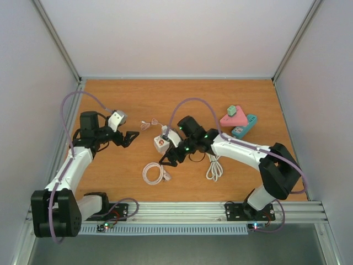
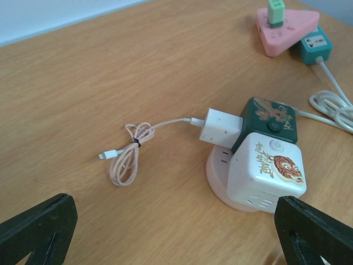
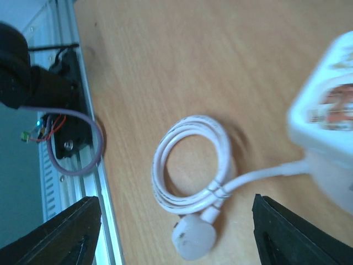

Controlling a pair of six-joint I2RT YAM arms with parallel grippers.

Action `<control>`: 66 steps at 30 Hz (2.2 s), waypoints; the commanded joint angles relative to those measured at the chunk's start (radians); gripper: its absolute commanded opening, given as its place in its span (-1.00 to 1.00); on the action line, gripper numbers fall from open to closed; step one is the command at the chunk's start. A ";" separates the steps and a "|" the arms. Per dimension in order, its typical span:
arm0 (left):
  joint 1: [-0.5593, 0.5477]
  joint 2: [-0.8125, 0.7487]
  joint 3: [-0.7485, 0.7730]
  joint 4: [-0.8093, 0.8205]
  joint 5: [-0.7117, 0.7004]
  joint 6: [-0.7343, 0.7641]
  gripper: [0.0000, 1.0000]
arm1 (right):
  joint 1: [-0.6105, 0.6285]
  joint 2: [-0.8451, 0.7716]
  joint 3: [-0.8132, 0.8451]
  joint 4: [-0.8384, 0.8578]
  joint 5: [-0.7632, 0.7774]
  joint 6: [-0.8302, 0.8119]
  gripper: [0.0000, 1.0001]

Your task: Pull the plug off the socket

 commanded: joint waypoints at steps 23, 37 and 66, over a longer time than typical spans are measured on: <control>-0.445 0.217 0.104 -0.026 -0.285 0.037 0.92 | -0.438 -0.329 -0.139 0.126 -0.187 -0.013 0.97; -0.563 0.323 0.139 0.031 -0.472 0.003 0.69 | -0.438 -0.314 -0.134 0.122 -0.186 -0.006 0.97; -0.555 0.254 0.060 -0.092 -0.184 0.267 -0.24 | -0.436 -0.290 -0.146 -0.040 -0.243 -0.309 0.96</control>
